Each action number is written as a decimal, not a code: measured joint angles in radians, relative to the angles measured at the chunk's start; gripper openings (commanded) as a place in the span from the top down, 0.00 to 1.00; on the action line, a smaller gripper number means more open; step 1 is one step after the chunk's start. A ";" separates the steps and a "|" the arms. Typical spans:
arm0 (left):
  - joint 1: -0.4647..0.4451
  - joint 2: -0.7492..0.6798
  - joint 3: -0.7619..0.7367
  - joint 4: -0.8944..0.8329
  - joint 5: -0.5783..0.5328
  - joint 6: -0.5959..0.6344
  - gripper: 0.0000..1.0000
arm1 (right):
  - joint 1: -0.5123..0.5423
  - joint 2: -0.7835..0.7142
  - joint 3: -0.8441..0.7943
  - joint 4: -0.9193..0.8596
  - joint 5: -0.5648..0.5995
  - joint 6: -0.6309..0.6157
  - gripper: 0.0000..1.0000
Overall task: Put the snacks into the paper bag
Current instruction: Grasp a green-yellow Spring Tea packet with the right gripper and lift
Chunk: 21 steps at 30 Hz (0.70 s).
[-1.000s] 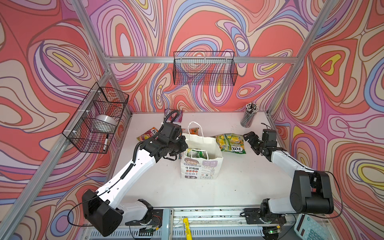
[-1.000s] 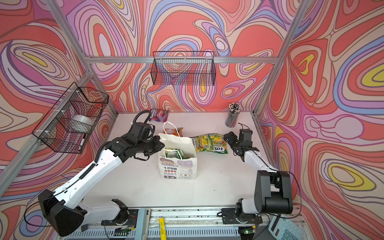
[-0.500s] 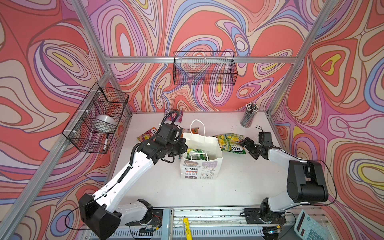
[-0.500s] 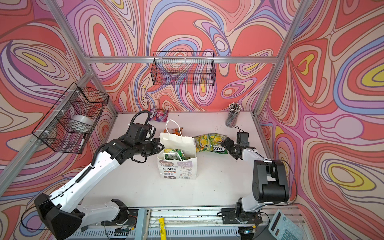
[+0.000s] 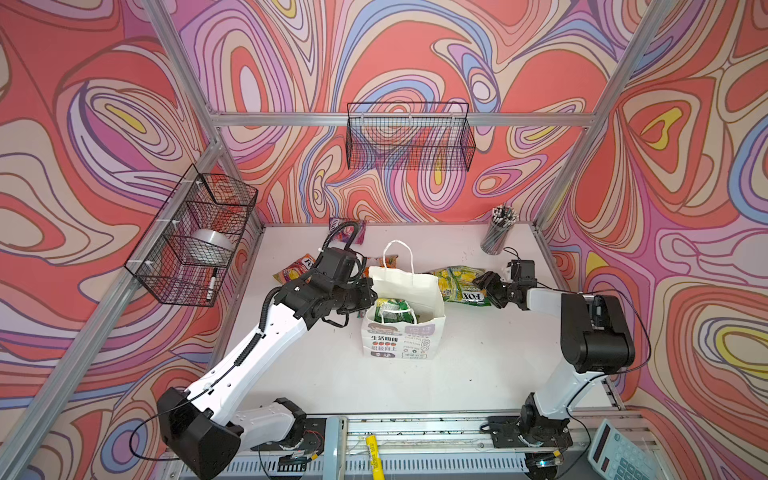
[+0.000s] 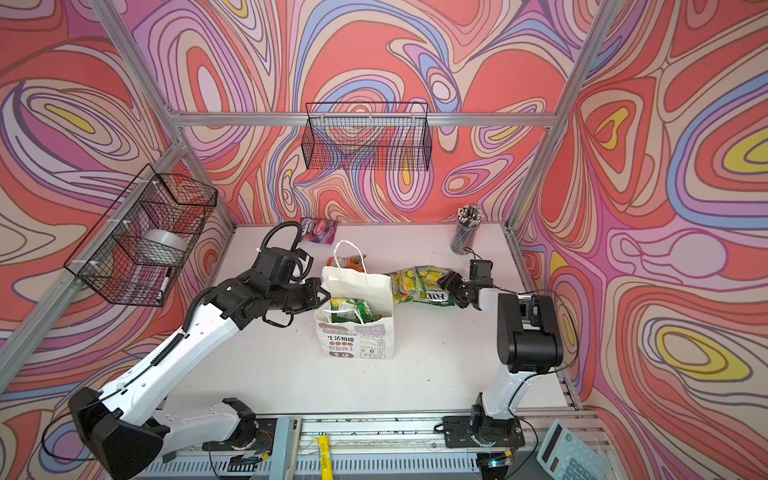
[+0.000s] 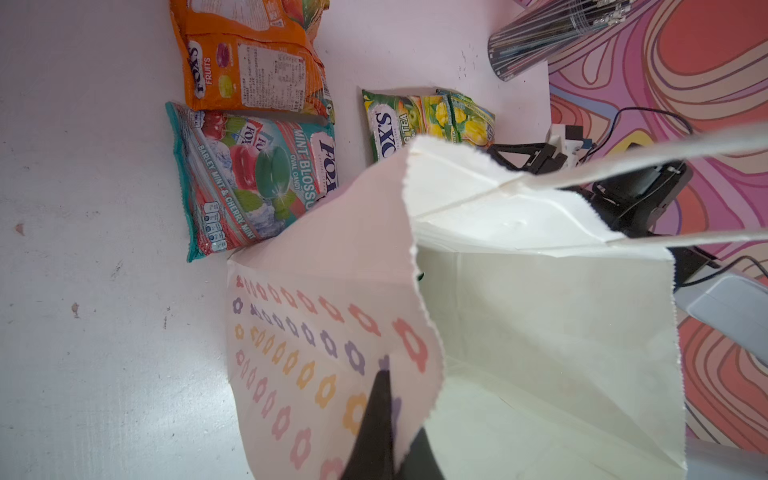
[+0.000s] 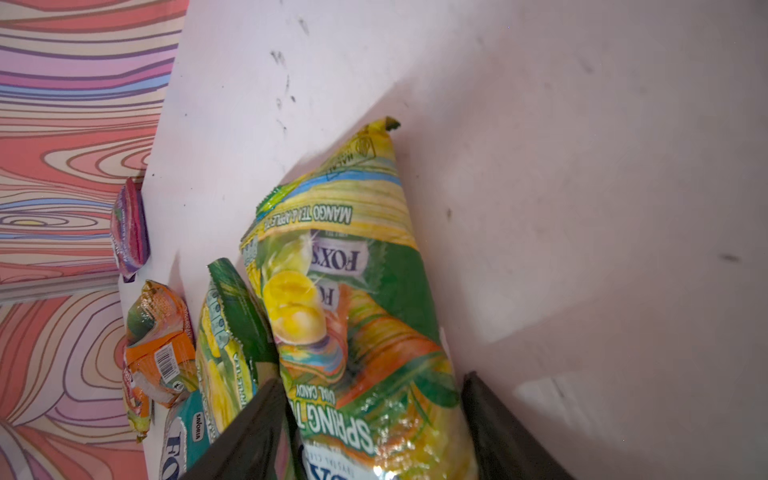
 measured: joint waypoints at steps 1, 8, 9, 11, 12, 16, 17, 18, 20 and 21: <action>0.000 -0.004 -0.003 0.000 0.000 -0.006 1.00 | 0.000 0.011 0.000 0.021 -0.010 0.011 0.37; 0.000 -0.009 -0.018 0.004 0.013 -0.044 1.00 | 0.013 0.058 0.012 0.067 -0.036 0.056 0.71; 0.000 -0.009 -0.018 0.004 0.013 -0.047 1.00 | 0.018 0.073 0.018 0.076 -0.039 0.065 0.78; 0.000 -0.010 -0.018 0.000 0.008 -0.051 1.00 | 0.029 0.090 0.024 0.089 -0.042 0.076 0.88; 0.000 -0.014 -0.018 -0.002 0.003 -0.053 1.00 | 0.033 0.095 0.022 0.094 -0.043 0.088 0.91; 0.000 -0.042 -0.018 -0.027 -0.015 -0.070 1.00 | 0.044 0.087 0.005 0.125 -0.034 0.121 1.00; 0.000 -0.049 -0.018 -0.036 -0.019 -0.075 1.00 | 0.047 0.078 -0.002 0.128 -0.026 0.126 1.00; 0.000 -0.055 -0.018 -0.046 -0.023 -0.078 1.00 | 0.048 0.069 -0.010 0.125 -0.020 0.129 1.00; 0.000 -0.063 -0.018 -0.061 -0.029 -0.084 1.00 | 0.052 0.049 -0.018 0.109 -0.013 0.132 1.00; 0.000 -0.066 -0.019 -0.063 -0.031 -0.085 1.00 | 0.052 0.037 -0.021 0.098 -0.011 0.134 1.00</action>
